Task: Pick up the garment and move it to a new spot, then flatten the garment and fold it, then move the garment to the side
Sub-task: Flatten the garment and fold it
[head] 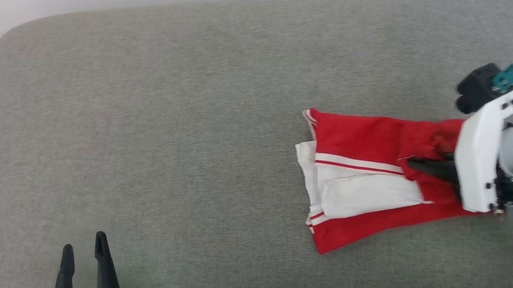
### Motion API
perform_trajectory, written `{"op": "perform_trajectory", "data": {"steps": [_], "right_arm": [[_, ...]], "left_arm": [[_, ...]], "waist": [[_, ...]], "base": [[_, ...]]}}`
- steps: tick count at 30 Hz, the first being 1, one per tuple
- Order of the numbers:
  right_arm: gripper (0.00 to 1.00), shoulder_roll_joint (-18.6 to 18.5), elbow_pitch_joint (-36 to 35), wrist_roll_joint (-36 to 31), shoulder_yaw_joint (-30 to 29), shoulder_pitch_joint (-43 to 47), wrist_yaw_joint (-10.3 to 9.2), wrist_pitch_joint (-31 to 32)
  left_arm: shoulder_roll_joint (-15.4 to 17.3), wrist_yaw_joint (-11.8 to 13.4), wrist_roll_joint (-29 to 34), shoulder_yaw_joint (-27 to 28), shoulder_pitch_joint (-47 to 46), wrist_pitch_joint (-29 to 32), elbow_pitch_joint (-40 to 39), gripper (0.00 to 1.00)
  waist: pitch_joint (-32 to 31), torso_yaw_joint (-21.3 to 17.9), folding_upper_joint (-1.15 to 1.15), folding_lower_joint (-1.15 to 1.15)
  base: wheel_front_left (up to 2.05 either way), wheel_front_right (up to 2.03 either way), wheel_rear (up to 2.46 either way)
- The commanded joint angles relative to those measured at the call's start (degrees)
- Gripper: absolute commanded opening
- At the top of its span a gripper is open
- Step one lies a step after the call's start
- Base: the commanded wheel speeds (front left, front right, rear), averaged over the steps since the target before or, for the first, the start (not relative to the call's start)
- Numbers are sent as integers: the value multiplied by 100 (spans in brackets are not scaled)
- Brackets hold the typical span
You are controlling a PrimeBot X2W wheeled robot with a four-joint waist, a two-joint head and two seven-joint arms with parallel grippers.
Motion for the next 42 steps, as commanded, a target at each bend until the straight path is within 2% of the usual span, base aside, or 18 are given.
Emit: {"op": "perform_trajectory", "data": {"steps": [1, 11, 12, 13, 14, 15, 22, 31, 36, 42], "right_arm": [[0, 97, 21, -33, 143, -107, -2, -12], [0, 494, 538, -206, 771, -445, -2, -359], [5, 518, 623, -218, 784, -476, -2, -415], [30, 528, 689, -239, 820, -495, -2, -449], [68, 524, 731, -272, 856, -536, -2, -508], [100, 530, 776, -250, 864, -570, -2, -528], [100, 466, 637, -14, 792, -641, -2, -551], [100, 193, -19, -16, -42, -389, -2, -1011], [100, 107, -228, -213, -437, -83, -2, -1772], [100, -95, -299, -548, -475, 447, -2, -3182]], "left_arm": [[12, -19, -50, -27, -58, -24, 30, 100], [18, -20, -187, -167, -125, -24, 129, 100], [18, -20, -170, -182, -133, -24, 138, 100], [23, -20, -156, -191, -132, -24, 147, 100], [20, -20, -170, -206, -142, -24, 137, 100], [18, -20, -186, -210, -149, -24, 129, 100], [31, -20, -226, -131, -105, -23, 91, 100], [88, -20, -123, 7, -58, -24, -8, 100], [161, -20, -30, 124, -16, -24, -76, 100], [214, -20, 81, 228, 125, -24, -130, 100]], "waist": [[-14, 147, -1, 0], [-45, 513, -1, 0], [-41, 530, -1, 0], [-41, 541, -1, 0], [-39, 548, -1, 0], [-39, 550, -1, 0], [-47, 415, -1, 0], [-115, -32, -1, 0], [-195, -305, -1, 0], [-321, -621, -1, 0]], "base": [[0, 0, 0], [0, 0, 0], [0, 0, 0], [0, 0, 0], [0, 0, 0], [0, 0, 0], [0, 0, 0], [0, 0, 0], [0, 0, 0], [0, 0, 0]]}}
